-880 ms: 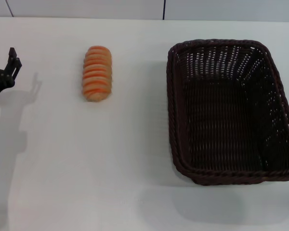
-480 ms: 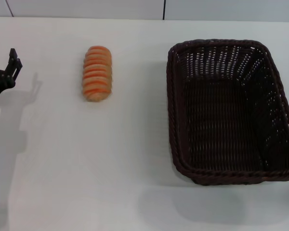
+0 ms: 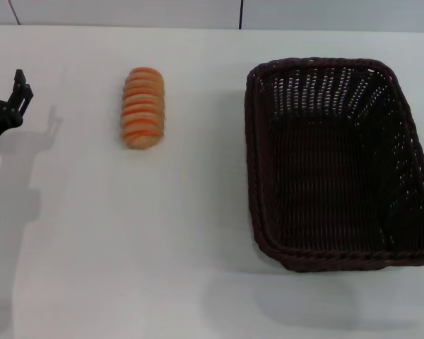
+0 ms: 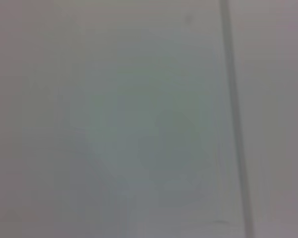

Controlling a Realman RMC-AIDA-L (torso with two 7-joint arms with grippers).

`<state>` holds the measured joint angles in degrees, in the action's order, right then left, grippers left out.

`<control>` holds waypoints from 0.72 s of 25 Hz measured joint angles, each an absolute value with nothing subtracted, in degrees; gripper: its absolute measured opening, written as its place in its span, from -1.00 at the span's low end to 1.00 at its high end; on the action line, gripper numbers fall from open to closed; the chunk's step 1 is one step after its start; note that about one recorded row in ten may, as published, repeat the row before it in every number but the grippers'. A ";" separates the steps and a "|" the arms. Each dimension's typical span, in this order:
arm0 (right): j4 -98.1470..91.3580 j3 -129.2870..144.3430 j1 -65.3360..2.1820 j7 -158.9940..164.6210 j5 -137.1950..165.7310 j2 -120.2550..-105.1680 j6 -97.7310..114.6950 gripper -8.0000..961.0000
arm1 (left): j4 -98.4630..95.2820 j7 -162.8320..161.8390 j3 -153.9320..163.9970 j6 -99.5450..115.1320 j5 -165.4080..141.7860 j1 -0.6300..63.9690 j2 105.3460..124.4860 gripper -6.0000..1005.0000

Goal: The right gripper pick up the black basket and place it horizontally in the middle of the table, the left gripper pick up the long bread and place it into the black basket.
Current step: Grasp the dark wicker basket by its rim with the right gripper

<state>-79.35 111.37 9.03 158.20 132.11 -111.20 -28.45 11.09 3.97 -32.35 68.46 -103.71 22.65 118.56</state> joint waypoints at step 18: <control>-116.88 69.57 4.61 156.21 116.90 -119.01 67.22 0.71 | 10.84 3.82 -34.06 66.26 -103.72 23.03 118.55 0.72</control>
